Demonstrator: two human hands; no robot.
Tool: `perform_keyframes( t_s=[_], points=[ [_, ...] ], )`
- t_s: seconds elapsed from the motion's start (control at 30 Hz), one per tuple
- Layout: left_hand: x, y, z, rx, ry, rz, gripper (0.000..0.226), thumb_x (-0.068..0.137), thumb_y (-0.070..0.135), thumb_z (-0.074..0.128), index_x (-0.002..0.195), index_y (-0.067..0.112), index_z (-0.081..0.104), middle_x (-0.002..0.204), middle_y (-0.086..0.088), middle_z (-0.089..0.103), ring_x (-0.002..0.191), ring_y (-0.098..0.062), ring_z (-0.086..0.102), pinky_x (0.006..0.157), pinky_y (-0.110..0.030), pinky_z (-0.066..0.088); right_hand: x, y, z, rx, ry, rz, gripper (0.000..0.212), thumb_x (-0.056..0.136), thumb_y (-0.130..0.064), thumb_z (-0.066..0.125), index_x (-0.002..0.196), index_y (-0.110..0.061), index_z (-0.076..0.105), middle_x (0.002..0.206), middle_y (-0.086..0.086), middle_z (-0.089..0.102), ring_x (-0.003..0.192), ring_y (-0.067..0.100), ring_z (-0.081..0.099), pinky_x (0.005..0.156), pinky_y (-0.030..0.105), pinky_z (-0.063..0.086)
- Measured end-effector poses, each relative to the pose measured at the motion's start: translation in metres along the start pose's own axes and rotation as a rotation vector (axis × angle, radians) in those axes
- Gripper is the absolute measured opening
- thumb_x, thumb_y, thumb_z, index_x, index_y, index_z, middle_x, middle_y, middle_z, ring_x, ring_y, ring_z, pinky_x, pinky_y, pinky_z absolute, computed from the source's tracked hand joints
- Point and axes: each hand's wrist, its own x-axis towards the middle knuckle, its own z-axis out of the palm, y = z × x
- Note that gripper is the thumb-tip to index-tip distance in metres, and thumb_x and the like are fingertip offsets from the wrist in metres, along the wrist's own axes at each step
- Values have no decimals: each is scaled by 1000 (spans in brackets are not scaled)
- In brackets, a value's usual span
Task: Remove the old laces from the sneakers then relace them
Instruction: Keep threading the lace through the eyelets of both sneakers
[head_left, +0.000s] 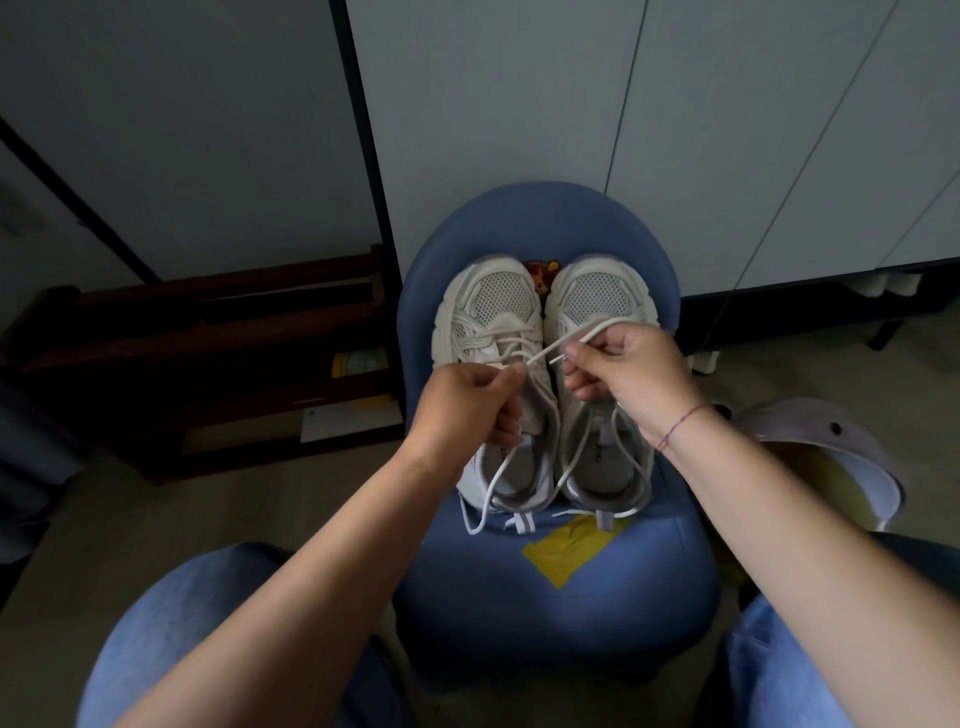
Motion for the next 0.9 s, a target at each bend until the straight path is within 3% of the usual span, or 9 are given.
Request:
perform_keyframes(
  t_s=[0.17,0.3,0.4,0.53,0.9],
  points=[
    [10,-10,17,59,-4,-4,30,89,21,73,80,-7,70,56,-8,57,51,-18,56,57,-35,57,5,3,2,-66,18,38,17,90,-5,61,74,-9,64,64,8,64,46,8,60,44,17,49],
    [18,-15,16,-24,-14,-63,19,89,10,71,75,-2,68,64,-12,61,54,-16,60,64,-28,58,6,9,4,-155,37,13,20,89,-7,64,70,-12,64,56,4,62,48,17,53,42,20,45],
    [20,-13,11,-169,-74,-148,15,89,1,67,74,2,66,62,-7,63,51,-10,63,58,-19,58,3,12,6,-285,52,-60,22,87,-12,67,67,-19,64,55,0,61,46,10,51,43,19,42],
    [21,-14,6,-220,-125,-177,6,90,0,65,84,0,66,76,-10,66,57,-9,66,59,-18,57,2,15,8,-395,68,-161,25,84,-18,71,61,-26,63,48,-8,59,43,1,51,53,23,41],
    [16,-13,5,-256,-146,-146,15,91,-2,62,80,6,67,70,-6,67,57,-6,67,62,-18,58,1,22,17,-596,161,-289,14,83,-24,72,75,-12,72,65,0,64,65,19,61,63,31,49]
  ],
)
